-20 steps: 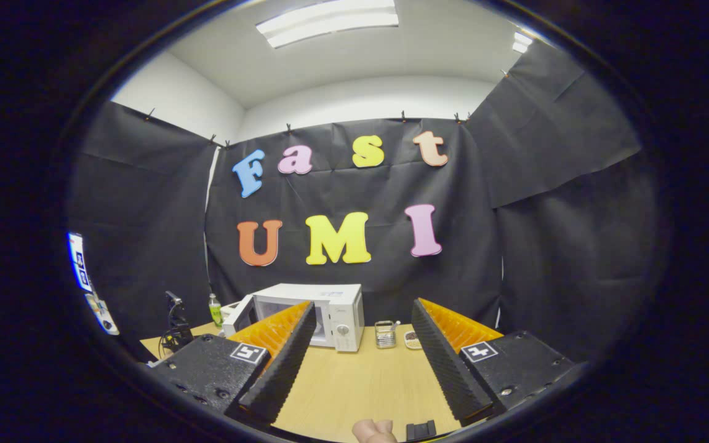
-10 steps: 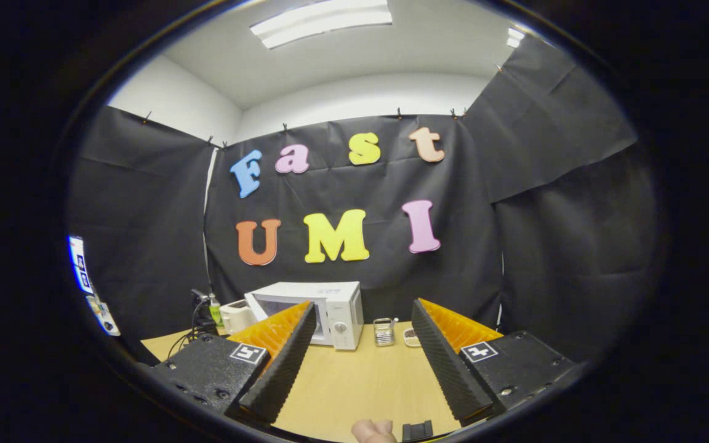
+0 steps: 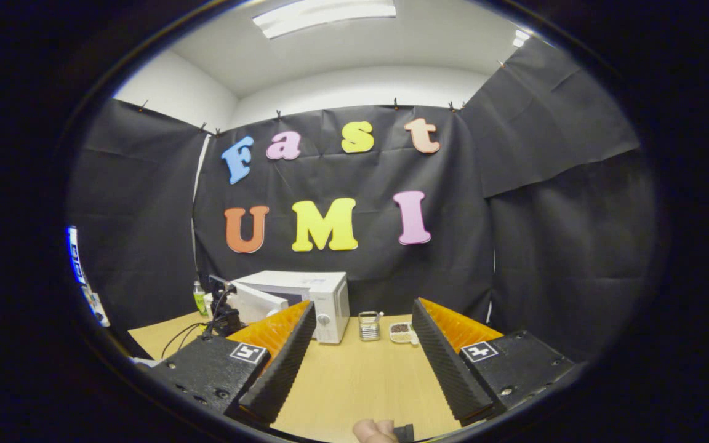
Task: Open the microwave oven with the left hand, put the food in, and close the microwave oven.
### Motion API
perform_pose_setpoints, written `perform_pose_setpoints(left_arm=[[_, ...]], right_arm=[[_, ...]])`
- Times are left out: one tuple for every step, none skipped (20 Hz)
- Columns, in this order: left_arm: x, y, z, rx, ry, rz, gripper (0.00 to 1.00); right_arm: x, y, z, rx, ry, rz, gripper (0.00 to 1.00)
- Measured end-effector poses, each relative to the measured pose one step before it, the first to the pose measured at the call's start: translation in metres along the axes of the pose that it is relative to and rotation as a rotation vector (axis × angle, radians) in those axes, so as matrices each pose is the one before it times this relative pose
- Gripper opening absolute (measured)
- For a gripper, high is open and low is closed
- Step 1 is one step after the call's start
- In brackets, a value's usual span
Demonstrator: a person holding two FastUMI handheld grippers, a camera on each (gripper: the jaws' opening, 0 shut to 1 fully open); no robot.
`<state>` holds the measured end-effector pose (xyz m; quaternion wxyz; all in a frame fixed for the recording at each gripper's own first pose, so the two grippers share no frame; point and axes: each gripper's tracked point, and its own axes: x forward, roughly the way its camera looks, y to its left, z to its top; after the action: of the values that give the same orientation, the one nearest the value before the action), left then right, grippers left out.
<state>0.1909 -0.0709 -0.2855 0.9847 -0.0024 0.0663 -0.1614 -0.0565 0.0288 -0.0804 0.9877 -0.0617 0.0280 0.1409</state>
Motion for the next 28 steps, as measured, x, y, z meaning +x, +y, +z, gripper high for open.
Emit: perform_pose_setpoints(left_arm=[[0.00762, -0.00196, 0.00076, -0.00662, -0.00085, 0.00619, 0.0], [0.00634, -0.0006, 0.00047, -0.00563, 0.00145, 0.0029, 0.0], [0.00629, -0.00111, 0.00052, -0.00626, 0.00144, 0.00226, 0.0], [0.00795, -0.00013, 0.00007, -0.0075, 0.00108, 0.00337, 0.0], [0.00824, 0.00072, -0.00139, -0.01436, 0.00694, 0.00501, 0.0], [0.00799, 0.00064, 0.00009, -0.0146, 0.00566, 0.00639, 0.0], [0.00868, 0.00049, 0.00059, -0.01639, 0.00539, 0.00309, 0.0], [0.00691, 0.00066, 0.001, -0.01781, 0.00285, 0.00246, 0.0], [0.00642, 0.00061, 0.00049, -0.0196, 0.00246, 0.00483, 0.0], [0.00741, 0.00026, 0.00155, -0.01337, 0.00014, 0.00496, 0.0], [0.00846, 0.00177, -0.00086, -0.00291, 0.00717, 0.01007, 0.0], [0.00536, 0.00316, -0.00345, 0.00726, 0.02446, 0.01381, 0.0], [0.00973, 0.00173, 0.00345, 0.02011, -0.0237, 0.00143, 0.0], [-0.0019, 0.00055, -0.00757, 0.00983, 0.04521, -0.00371, 0.01], [0.00191, -0.0016, 0.00504, 0.00973, -0.02333, -0.00617, 0.01], [-0.00098, 0.00013, -0.00441, 0.01533, 0.02477, -0.00248, 0.01], [-0.00082, 0.0008, 0.0006, 0.01766, -0.00419, -0.00019, 0.01], [0.00031, 0.00063, -0.00035, 0.00814, 0.00247, 0.00059, 0.01], [-0.0004, 0.00001, -0.00008, 0.00374, 0.00138, -0.00057, 0.01], [-0.00004, -0.00056, -0.00037, 0.00297, 0.00116, -0.00013, 0.01], [-0.00038, 0.0, -0.00081, 0.01851, 0.01019, 0.00492, 0.01], [-0.00334, 0.00265, -0.00206, 0.01806, 0.01698, 0.01656, 0.01], [-0.00417, 0.00017, -0.00447, 0.01066, 0.02266, -0.00055, 0.01], [-0.00564, -0.00215, 0.00053, 0.00158, 0.01009, -0.00166, 0.01], [-0.00841, -0.00181, 0.0028, -0.00129, 0.00381, -0.00376, 0.01], [-0.01157, -0.00352, 0.00574, -0.0064, -0.00726, -0.00777, 0.01], [-0.01115, -0.00634, 0.00638, -0.0153, -0.00828, -0.02555, 0.01], [-0.01333, -0.00776, 0.0058, -0.01233, -0.00798, -0.02438, 0.12]], right_arm=[[0.00342, -0.00069, -0.00232, -0.00388, 0.00844, 0.00272, 0.9], [0.00146, -0.00214, -0.00168, 0.0009, 0.00742, 0.00096, 1.0], [0.0027, -0.00156, -0.00184, 0.00339, 0.00603, 0.00103, 1.0], [0.00251, -0.00188, -0.00103, 0.00866, 0.00296, -0.00073, 1.0], [0.00431, -0.00203, -0.00154, 0.00606, 0.00611, -0.0015, 1.0], [0.00224, -0.00246, -0.00315, 0.00472, 0.00813, -0.00397, 1.0], [0.00317, -0.00235, -0.00153, 0.00453, 0.00658, -0.00408, 1.0], [0.00123, -0.00137, -0.00127, 0.00415, 0.0035, -0.00311, 0.9], [0.00169, -0.00083, 0.00021, 0.00342, -0.00191, -0.00142, 1.0], [-0.00018, 0.0001, -0.00011, 0.00122, -0.00336, 0.00134, 0.9], [0.00016, 0.00038, 0.00052, 0.00217, -0.00748, 0.00559, 1.0], [-0.00033, 0.00014, 0.00116, 0.00181, -0.00934, 0.0038, 1.0], [0.00154, -0.00138, 0.00033, -0.00196, -0.00651, -0.00175, 1.0], [0.00079, -0.00109, -0.00078, -0.00168, -0.00021, -0.00501, 1.0], [0.00214, 0.00045, -0.00024, 0.00258, 0.00004, -0.00154, 0.9], [0.00081, 0.00197, -0.00088, 0.00369, 0.00171, 0.00274, 1.0], [0.00037, 0.00276, -0.00054, 0.00157, 0.00316, 0.00629, 1.0], [-0.00066, 0.00185, -0.00132, 0.00089, 0.00346, 0.00354, 1.0], [0.00023, 0.00172, 0.0, 0.00241, 0.00272, 0.00347, 1.0], [-0.00092, 0.00242, -0.00072, 0.00461, 0.00173, 0.00385, 1.0], [0.00079, 0.0013, -0.0006, 0.00228, 0.0049, 0.00161, 1.0], [-0.00049, -0.00013, -0.00195, 0.00206, 0.0038, -0.00012, 1.0], [0.00027, -0.00054, -0.00035, 0.00525, 0.00522, -0.00249, 1.0], [0.00007, -0.00072, -0.00227, 0.00632, 0.00647, -0.007, 1.0], [0.0006, -0.00133, -0.00145, 0.00106, 0.00521, -0.00879, 1.0], [-0.00056, -0.00186, -0.00198, -0.00297, 0.00548, -0.00984, 1.0], [-0.00003, -0.00061, -0.00051, -0.00073, 0.001, -0.00579, 1.0], [-0.00181, 0.00054, -0.00113, 0.00327, 0.00226, -0.00137, 1.0]])
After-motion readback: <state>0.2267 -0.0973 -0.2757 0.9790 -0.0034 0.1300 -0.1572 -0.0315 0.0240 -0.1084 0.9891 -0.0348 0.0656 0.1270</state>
